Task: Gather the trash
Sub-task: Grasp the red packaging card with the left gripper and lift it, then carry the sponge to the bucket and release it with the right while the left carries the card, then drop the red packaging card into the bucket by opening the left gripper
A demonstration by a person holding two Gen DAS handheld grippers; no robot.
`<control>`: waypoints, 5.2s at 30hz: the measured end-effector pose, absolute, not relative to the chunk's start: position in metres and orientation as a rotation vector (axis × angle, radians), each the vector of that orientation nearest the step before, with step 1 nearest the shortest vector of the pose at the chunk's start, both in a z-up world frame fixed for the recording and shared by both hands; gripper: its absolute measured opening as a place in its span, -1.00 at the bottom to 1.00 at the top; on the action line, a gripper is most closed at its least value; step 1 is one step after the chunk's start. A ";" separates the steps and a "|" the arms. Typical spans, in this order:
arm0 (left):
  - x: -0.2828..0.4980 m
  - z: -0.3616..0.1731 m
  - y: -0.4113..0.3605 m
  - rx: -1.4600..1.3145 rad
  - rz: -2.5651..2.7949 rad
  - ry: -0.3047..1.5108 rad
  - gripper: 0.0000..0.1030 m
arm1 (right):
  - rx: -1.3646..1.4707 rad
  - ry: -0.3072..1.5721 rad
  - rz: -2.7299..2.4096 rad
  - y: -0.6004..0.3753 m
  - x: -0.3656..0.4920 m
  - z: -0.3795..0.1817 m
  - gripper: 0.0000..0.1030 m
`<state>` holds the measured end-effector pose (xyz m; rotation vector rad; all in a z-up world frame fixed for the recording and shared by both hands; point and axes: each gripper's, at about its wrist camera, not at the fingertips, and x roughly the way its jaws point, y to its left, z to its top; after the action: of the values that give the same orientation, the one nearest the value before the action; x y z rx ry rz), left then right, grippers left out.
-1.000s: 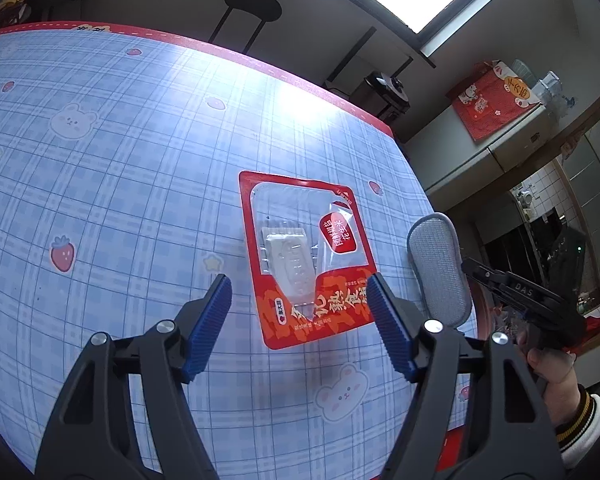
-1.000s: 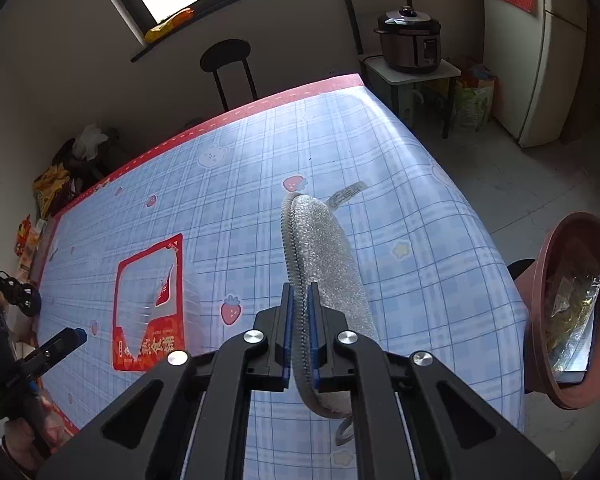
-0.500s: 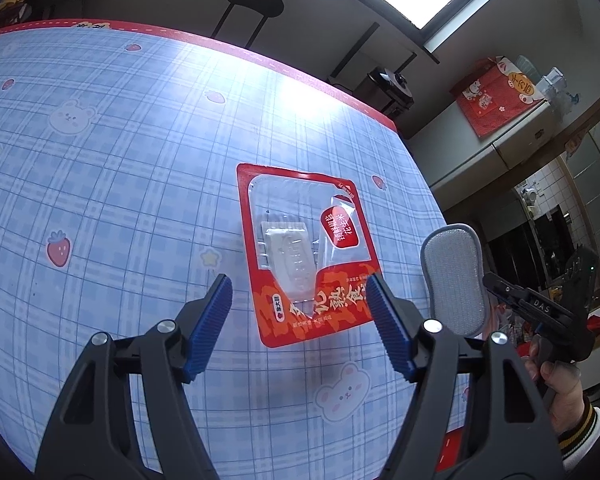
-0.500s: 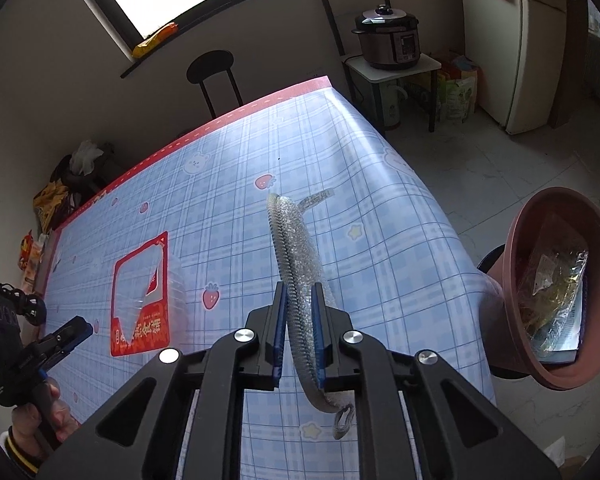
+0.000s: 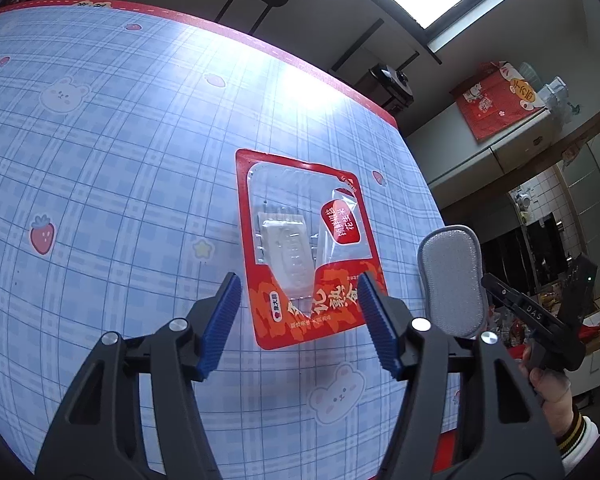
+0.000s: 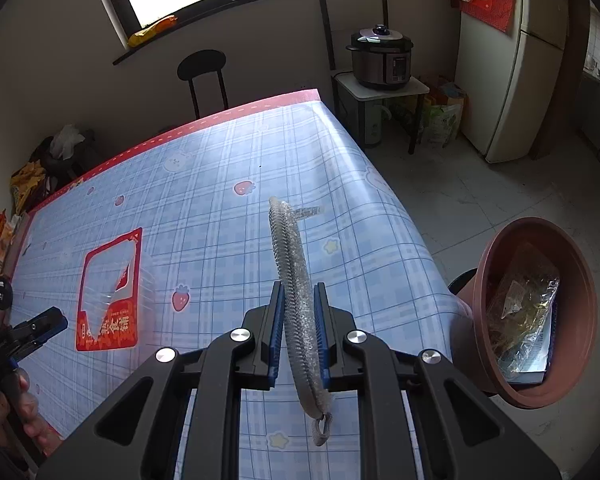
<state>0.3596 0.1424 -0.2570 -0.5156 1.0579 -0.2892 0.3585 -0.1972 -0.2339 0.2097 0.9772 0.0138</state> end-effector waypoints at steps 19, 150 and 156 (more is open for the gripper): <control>0.367 -0.286 0.134 -0.531 -0.249 1.124 -0.56 | 0.494 1.019 0.057 -0.232 0.352 -0.250 -0.47; 0.320 -0.051 -0.341 -0.132 -0.870 0.670 0.38 | 0.521 0.685 -0.367 -0.621 0.134 -0.134 0.73; 0.305 -0.039 -0.298 -0.051 -0.825 0.645 0.83 | 0.493 0.694 -0.381 -0.584 0.132 -0.126 0.79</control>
<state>0.3048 -0.2980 -0.0395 -0.0510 0.6455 -0.8248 0.1323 -0.5841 -0.1262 0.4927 0.6939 -0.3812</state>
